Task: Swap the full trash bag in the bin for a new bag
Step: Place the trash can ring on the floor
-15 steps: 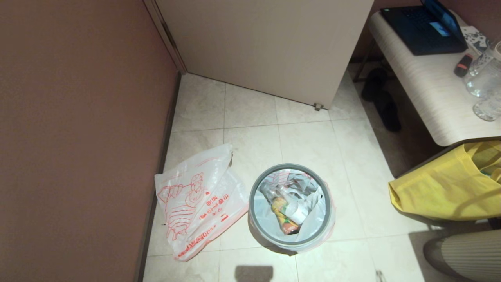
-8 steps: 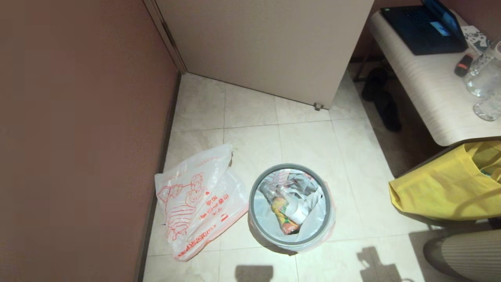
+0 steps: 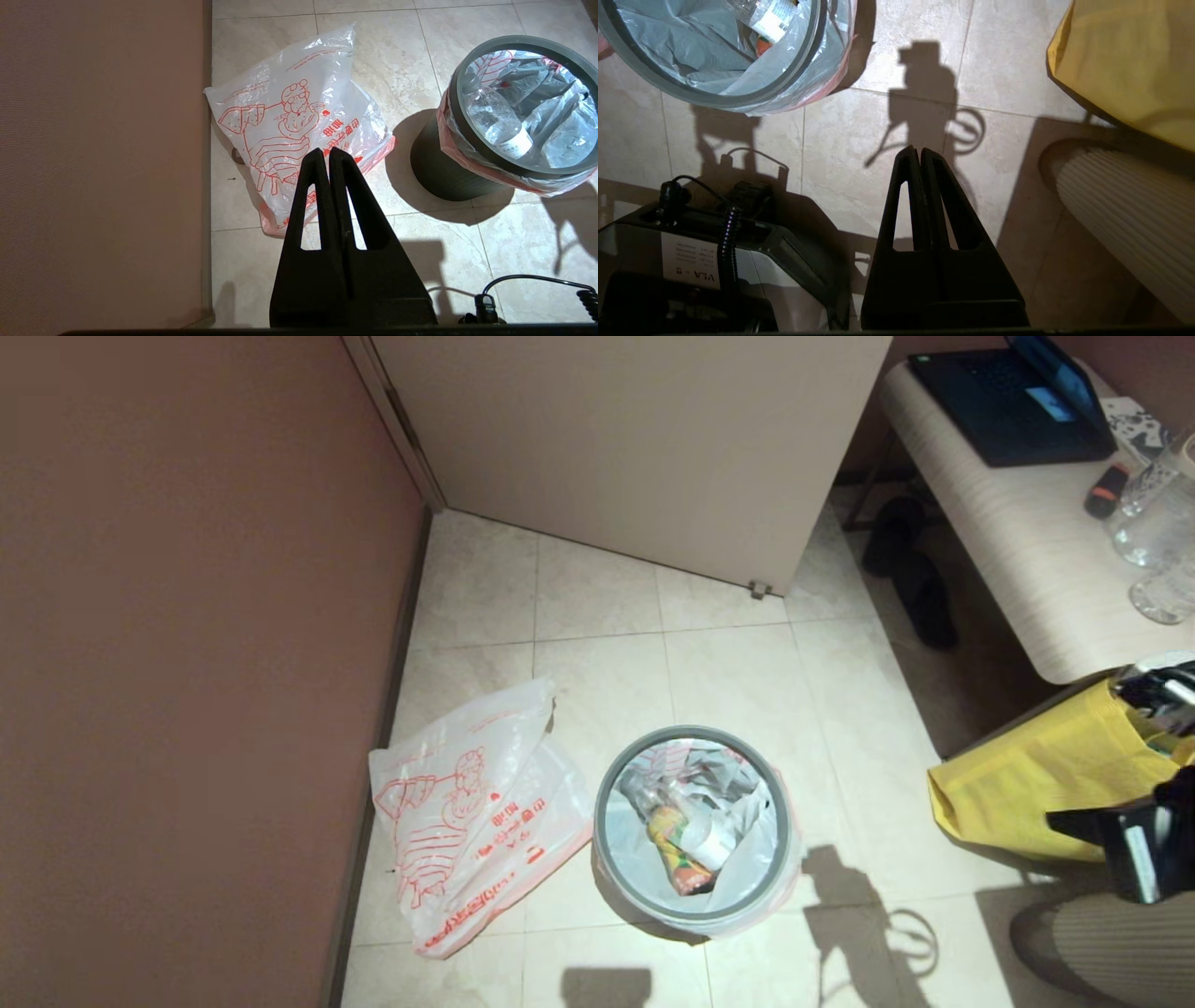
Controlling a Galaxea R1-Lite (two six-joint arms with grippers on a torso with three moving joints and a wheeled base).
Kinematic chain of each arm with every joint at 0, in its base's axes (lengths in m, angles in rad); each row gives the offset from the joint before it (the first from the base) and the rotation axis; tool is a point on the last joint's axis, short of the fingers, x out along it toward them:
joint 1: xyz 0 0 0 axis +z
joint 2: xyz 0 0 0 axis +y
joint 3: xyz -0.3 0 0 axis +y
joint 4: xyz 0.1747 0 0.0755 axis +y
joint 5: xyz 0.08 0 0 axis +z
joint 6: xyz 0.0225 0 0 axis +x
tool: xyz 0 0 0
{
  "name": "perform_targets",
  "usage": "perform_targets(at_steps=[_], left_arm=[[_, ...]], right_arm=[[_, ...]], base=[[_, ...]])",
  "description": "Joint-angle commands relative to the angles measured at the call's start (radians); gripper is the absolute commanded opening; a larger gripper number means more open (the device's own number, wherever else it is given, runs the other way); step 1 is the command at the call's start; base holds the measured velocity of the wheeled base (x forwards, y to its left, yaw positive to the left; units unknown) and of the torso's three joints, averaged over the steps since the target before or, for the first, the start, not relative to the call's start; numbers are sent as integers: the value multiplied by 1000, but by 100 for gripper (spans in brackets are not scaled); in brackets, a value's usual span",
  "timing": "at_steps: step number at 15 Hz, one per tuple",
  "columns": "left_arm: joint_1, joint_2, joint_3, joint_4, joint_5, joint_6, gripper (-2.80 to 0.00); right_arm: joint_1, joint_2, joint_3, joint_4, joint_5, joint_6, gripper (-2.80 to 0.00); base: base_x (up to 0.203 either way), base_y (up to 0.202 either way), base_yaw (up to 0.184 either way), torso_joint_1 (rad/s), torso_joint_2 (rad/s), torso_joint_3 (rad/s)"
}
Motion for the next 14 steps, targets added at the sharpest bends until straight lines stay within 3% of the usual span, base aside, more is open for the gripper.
perform_targets(at_steps=[1,4,7,10,14], left_arm=[[0,1,0,0,-1,0,-280],[0,1,0,0,1,-1,-280],[0,1,0,0,1,-1,-280],[0,0,0,0,0,-1,-280],[0,1,0,0,1,-1,-280]], right_arm=[[60,232,-4,-114,-29,7,-280],[89,442,-33,-271,-52,10,-280],[137,562,-77,-325,-128,7,-280],[170,642,-123,-345,-133,13,-280],[211,754,-144,-489,-187,10,-280]], base=[[0,0,0,0,0,0],[0,0,0,0,0,0],[0,0,0,0,0,0],[0,0,0,0,0,0],[0,0,0,0,0,0]])
